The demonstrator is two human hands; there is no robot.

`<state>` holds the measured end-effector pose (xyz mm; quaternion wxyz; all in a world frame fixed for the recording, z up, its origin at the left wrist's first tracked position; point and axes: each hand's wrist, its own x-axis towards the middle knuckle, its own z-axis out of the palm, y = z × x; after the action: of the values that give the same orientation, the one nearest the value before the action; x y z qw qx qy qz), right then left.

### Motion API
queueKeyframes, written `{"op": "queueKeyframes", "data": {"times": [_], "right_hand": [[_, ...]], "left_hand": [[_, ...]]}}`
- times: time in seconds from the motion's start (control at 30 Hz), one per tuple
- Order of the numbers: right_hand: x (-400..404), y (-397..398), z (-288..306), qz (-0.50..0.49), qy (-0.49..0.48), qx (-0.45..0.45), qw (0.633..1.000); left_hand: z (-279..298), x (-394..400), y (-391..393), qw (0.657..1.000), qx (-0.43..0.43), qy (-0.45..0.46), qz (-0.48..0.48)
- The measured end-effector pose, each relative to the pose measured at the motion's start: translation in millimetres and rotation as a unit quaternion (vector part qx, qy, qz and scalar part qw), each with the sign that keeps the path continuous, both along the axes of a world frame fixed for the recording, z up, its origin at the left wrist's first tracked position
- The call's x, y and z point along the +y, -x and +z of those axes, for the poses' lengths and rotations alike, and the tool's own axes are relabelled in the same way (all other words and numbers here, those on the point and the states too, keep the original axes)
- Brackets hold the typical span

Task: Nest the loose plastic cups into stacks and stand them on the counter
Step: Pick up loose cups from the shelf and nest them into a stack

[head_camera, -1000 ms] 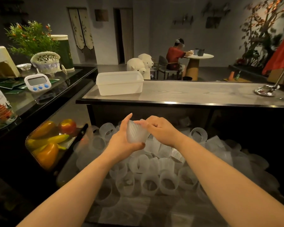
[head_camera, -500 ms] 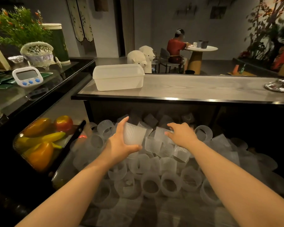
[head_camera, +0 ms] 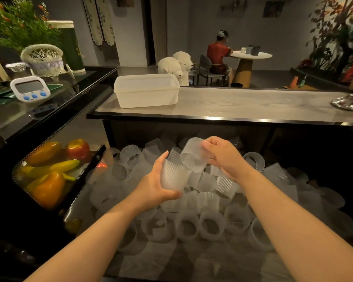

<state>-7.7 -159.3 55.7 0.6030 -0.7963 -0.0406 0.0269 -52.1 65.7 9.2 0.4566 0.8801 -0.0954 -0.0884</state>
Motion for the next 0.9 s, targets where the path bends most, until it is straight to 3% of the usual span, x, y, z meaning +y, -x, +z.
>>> {"op": "queueKeyframes", "data": {"times": [0.1,0.37,0.5,0.7,0.8,0.9], "right_hand": [[5.8,14.7,9.3,0.038,-0.022,0.005,0.999],[18.1,35.8,18.4,0.044,0.13,-0.067,0.988],[29.2,43.1,17.6,0.113,0.167,-0.093,0.975],[35.4,36.8,14.1,0.187,0.168,-0.038,0.967],[41.3,23.9,1.1,0.118,0.169,-0.043,0.978],[38.5,3.1,-28.5,-0.022,0.266,-0.057,0.962]], "left_hand": [[4.2,-7.9,7.3,1.0,0.001,0.007,-0.017],[17.9,-14.9,23.1,0.999,-0.028,0.007,-0.013],[20.8,-11.2,24.0,0.999,-0.043,0.022,0.002],[13.1,-4.9,18.4,0.998,-0.05,0.041,0.021],[3.8,0.2,13.3,0.995,-0.065,0.058,0.058],[-0.1,8.9,9.8,0.995,-0.053,0.043,0.074]]}}
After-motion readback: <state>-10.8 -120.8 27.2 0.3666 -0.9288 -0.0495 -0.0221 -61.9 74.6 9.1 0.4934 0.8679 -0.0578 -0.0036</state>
